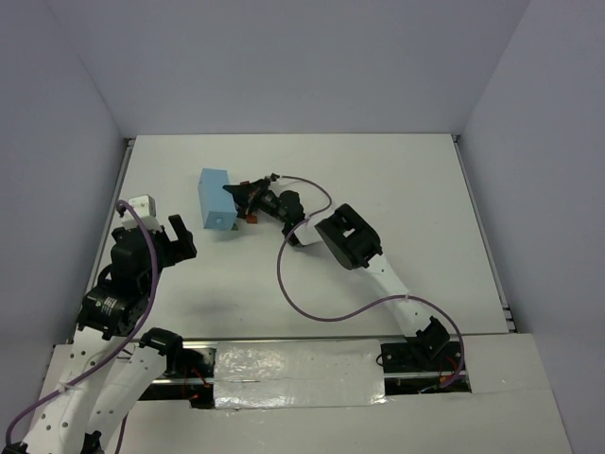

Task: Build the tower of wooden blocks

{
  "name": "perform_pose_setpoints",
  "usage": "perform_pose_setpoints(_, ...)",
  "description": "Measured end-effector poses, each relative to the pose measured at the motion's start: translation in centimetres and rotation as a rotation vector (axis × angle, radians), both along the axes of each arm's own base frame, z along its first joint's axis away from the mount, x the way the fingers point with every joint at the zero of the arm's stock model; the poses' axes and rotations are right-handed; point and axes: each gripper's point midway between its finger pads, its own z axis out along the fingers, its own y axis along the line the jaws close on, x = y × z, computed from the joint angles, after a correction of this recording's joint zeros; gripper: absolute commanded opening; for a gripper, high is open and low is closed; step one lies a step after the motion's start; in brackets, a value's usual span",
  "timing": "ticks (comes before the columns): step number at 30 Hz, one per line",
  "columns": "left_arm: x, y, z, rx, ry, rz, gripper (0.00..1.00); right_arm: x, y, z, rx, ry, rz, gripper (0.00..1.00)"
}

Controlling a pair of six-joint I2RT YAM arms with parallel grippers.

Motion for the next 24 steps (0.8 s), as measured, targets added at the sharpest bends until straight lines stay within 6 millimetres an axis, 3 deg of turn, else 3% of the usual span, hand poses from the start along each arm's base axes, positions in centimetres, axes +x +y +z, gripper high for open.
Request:
perform_pose_setpoints(3, 0.0, 0.0, 0.0, 0.0, 0.0, -0.002, 0.99, -0.7, 0.0, 1.3, -0.004, -0.026, 0.051, 0.0)
perform_pose_setpoints(6, 0.0, 0.0, 0.0, 0.0, 0.0, -0.002, 0.99, -1.7, -0.6, 4.1, -0.007, -0.072, 0.093, 0.0)
perform_pose_setpoints(10, 0.0, 0.0, 0.0, -0.001, -0.001, -0.001, 1.0, -2.5, -3.5, 8.7, -0.02, -0.164, 0.097, 0.0)
perform_pose_setpoints(13, 0.0, 0.0, 0.0, -0.001, -0.001, -0.001, 0.99, -2.2, -6.8, 10.9, -0.071, -0.251, 0.067, 0.0)
perform_pose_setpoints(17, 0.0, 0.0, 0.0, -0.001, -0.001, -0.002, 0.99, 1.1, -11.5, 9.6, -0.32, -0.309, -0.025, 0.0)
perform_pose_setpoints(24, 0.0, -0.1, 0.0, -0.002, -0.001, -0.004, 0.99, 10.3, -21.3, 4.3, -1.099, -0.33, -0.296, 0.0)
